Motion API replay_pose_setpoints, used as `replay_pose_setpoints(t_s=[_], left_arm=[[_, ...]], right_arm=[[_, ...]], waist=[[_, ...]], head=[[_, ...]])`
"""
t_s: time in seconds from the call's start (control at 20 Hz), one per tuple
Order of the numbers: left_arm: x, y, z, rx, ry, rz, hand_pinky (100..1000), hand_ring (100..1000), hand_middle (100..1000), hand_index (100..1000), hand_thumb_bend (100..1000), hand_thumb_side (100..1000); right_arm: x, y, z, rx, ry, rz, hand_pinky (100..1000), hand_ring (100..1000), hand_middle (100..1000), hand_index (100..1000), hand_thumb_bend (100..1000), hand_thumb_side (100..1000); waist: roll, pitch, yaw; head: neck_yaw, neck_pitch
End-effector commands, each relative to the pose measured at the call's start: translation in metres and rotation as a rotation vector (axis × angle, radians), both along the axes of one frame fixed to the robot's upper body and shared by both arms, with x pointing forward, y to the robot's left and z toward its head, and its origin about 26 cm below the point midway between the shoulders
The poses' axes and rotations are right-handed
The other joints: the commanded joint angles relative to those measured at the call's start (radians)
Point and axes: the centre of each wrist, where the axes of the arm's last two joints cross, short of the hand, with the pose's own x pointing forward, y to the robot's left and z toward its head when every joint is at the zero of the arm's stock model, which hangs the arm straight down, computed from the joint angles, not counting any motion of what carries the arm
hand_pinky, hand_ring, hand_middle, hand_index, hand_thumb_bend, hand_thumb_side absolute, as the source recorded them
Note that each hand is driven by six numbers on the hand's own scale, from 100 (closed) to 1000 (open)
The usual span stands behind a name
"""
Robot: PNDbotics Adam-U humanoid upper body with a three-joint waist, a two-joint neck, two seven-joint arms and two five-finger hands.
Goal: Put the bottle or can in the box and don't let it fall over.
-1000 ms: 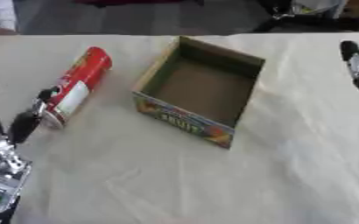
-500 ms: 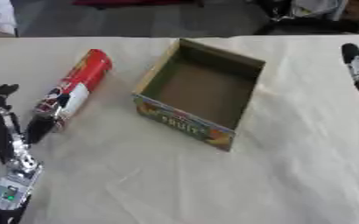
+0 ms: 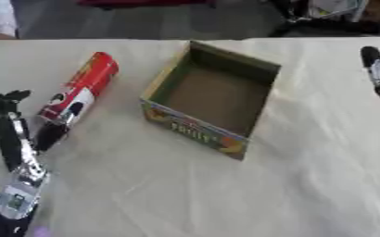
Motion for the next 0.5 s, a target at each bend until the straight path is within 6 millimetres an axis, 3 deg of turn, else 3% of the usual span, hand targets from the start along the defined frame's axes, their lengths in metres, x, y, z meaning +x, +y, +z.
replay_pose_setpoints(t_s=[0.05, 0.5], left_arm=[[0.0048, 0.0002, 0.0081, 0.015, -0.004, 0.003, 741, 1000, 789, 777, 986, 569], [0.0078, 0.0001, 0.0054, 0.018, 0.056, 0.027, 730, 1000, 788, 780, 999, 538]], right_arm=[[-0.0007, -0.0016, 0.0144, -0.018, -0.039, 0.009, 807, 847, 728, 832, 625, 331], [-0.0008, -0.0013, 0.0133, -0.015, -0.036, 0.009, 807, 847, 728, 832, 623, 332]], waist=[[-0.004, -0.012, 0.000], [-0.005, -0.011, -0.002]], head=[[0.004, -0.013], [0.005, -0.016]])
